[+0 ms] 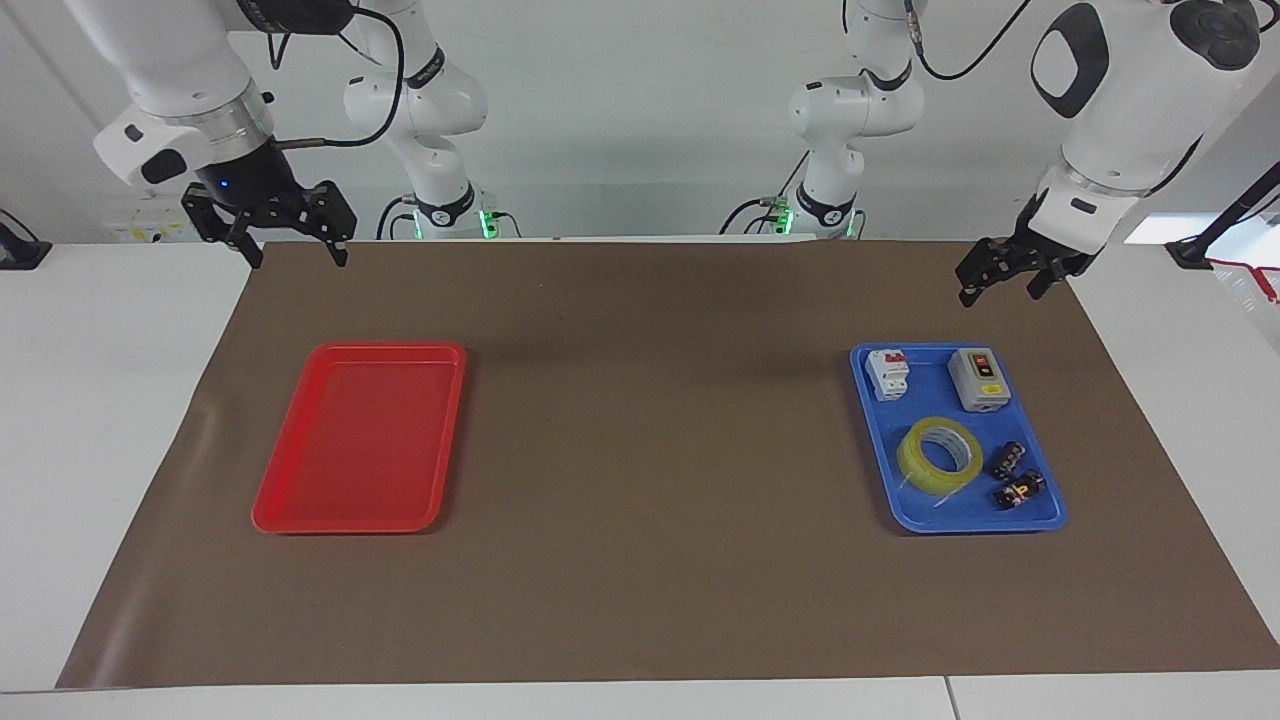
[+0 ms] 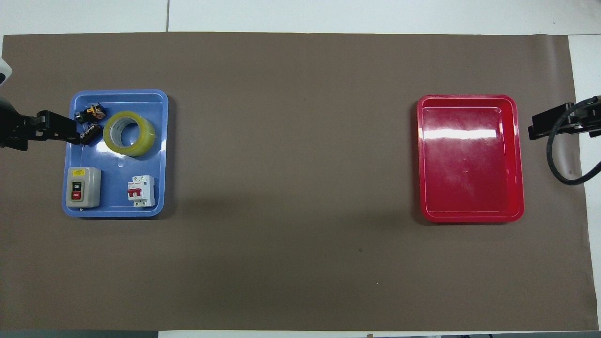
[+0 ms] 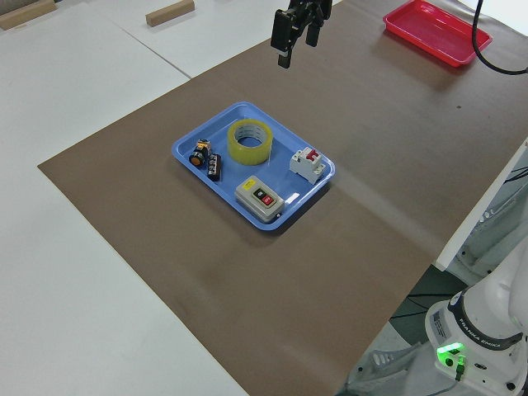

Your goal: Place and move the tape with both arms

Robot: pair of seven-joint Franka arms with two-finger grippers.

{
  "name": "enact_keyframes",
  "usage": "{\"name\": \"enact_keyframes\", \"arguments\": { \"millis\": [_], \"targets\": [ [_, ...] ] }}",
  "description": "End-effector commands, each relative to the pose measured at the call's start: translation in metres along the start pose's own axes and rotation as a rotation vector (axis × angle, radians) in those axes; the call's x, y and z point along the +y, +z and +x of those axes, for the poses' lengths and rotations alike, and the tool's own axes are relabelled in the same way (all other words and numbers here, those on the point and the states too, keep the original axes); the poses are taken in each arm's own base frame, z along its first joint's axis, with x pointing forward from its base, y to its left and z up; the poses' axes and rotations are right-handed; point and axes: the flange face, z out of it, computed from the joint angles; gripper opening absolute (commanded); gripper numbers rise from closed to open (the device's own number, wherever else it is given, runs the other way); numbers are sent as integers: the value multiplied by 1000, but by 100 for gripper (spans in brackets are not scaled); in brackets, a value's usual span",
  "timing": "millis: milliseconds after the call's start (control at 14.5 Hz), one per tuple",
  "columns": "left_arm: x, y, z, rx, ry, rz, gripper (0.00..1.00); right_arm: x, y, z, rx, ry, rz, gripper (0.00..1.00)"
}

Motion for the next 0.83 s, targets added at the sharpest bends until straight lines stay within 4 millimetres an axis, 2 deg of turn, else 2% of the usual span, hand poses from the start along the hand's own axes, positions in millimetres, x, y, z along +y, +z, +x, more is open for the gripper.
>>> {"name": "enact_keyframes", "arguments": {
  "millis": [0, 552, 759],
  "targets": [
    [-5, -2, -5, 19, 29, 21, 100, 2, -1, 0, 1, -16, 13, 100],
    [-8, 0, -2, 48, 30, 20, 100, 1, 0, 0, -2, -16, 13, 100],
    [-8, 13, -2, 79, 31, 19, 100, 1, 0, 0, -2, -16, 13, 100]
  ]
}}
